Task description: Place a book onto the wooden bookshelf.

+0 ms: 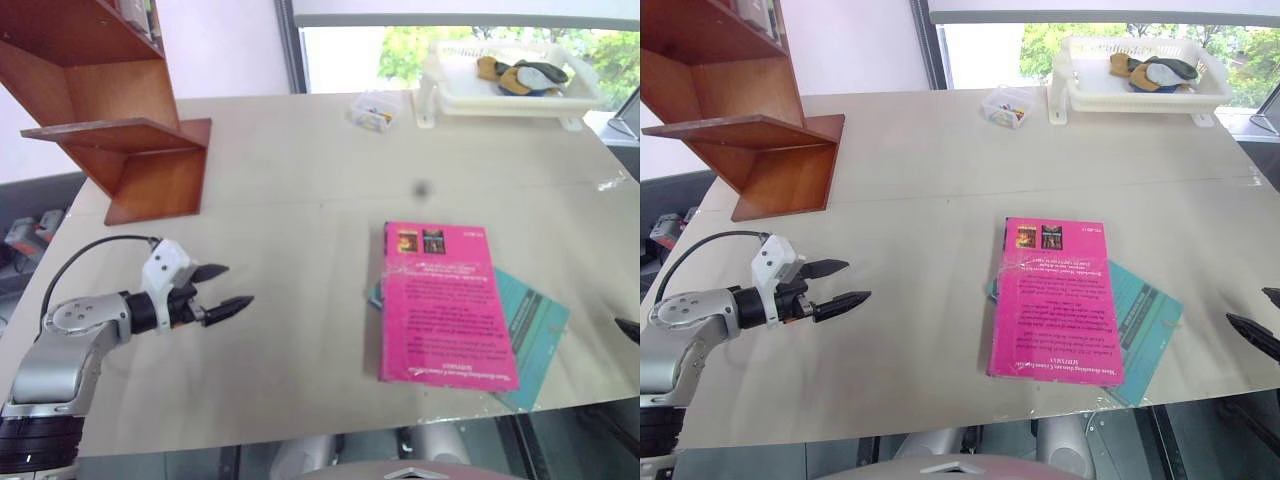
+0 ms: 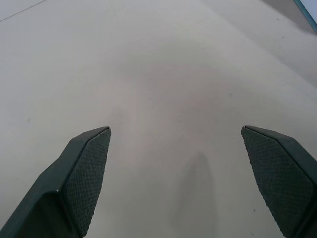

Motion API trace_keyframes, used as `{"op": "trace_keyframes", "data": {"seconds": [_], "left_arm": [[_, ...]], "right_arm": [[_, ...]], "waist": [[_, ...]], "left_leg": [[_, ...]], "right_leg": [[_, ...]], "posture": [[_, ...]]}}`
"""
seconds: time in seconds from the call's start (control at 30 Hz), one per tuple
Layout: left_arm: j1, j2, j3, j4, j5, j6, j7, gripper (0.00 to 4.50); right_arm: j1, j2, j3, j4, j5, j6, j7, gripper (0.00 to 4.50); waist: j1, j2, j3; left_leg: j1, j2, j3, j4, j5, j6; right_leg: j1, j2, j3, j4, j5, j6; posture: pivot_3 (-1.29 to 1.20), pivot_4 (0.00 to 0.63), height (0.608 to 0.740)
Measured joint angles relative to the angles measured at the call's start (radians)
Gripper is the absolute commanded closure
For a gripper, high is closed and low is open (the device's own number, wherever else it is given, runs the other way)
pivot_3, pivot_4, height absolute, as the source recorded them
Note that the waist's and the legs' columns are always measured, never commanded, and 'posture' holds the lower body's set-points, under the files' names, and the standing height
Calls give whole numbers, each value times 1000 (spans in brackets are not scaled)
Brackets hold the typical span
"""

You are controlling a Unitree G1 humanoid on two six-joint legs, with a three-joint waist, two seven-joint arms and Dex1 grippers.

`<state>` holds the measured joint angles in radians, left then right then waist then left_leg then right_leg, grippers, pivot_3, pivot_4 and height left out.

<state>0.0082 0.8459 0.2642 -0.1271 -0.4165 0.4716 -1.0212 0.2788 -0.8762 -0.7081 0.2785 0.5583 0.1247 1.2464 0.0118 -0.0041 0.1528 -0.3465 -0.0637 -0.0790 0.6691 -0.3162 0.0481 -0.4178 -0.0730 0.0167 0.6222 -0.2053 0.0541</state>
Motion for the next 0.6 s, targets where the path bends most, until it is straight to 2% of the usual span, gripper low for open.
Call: {"op": "trace_keyframes", "data": {"seconds": [0.6], "left_arm": [[-36, 16, 6, 0, -43, 19, -20, 43]], "right_arm": [[-29, 28, 26, -7, -19, -21, -44, 0]], "waist": [[0, 1, 0]], "left_leg": [[0, 0, 0, 0, 0, 0]], "right_leg": [[0, 0, 0, 0, 0, 0]], "posture": [[0, 150, 740]]}}
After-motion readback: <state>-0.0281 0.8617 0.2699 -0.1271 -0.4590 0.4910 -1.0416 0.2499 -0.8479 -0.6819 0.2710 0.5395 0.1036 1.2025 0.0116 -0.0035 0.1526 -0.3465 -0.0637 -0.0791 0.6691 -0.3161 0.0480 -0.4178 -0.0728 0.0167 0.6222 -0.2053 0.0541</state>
